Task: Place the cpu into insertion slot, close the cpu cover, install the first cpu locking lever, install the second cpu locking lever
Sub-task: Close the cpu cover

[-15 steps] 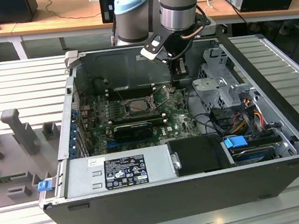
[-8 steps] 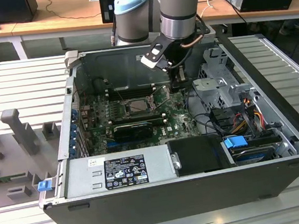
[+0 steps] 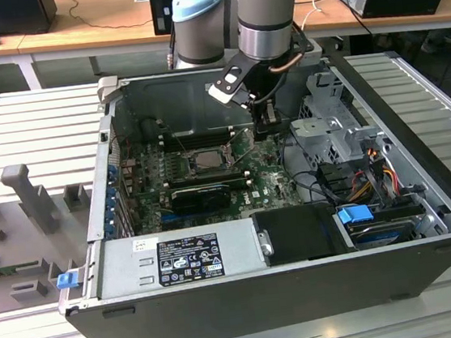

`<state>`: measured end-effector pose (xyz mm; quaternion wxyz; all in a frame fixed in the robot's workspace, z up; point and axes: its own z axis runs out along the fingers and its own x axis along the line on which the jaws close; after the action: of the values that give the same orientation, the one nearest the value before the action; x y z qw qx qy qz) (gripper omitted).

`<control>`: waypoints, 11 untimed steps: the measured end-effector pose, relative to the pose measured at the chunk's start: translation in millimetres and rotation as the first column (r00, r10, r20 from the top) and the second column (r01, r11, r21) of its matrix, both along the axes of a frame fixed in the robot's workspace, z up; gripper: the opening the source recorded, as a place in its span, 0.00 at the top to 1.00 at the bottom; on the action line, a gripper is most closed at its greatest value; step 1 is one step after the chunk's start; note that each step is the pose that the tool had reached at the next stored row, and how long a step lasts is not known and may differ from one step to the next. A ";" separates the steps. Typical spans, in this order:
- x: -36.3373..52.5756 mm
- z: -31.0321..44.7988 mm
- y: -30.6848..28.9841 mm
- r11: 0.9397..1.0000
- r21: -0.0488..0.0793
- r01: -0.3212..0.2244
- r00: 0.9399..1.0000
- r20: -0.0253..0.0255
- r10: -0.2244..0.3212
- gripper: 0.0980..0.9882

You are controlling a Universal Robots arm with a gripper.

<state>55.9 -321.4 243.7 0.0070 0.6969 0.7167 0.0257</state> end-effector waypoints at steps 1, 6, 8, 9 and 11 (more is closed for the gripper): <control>-0.2 0.0 0.0 1.000 0.000 0.000 1.000 0.000 0.000 0.99; -1.9 0.0 0.0 1.000 0.000 0.000 1.000 0.000 0.000 0.99; -2.7 0.0 0.0 1.000 0.000 -0.001 1.000 0.000 0.001 0.99; -3.0 0.0 0.0 1.000 0.000 -0.001 1.000 0.000 0.001 0.99; -3.5 0.0 0.0 1.000 0.000 -0.001 1.000 0.000 0.001 0.99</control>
<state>52.4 -321.4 243.7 0.0070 0.6965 0.7171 0.0257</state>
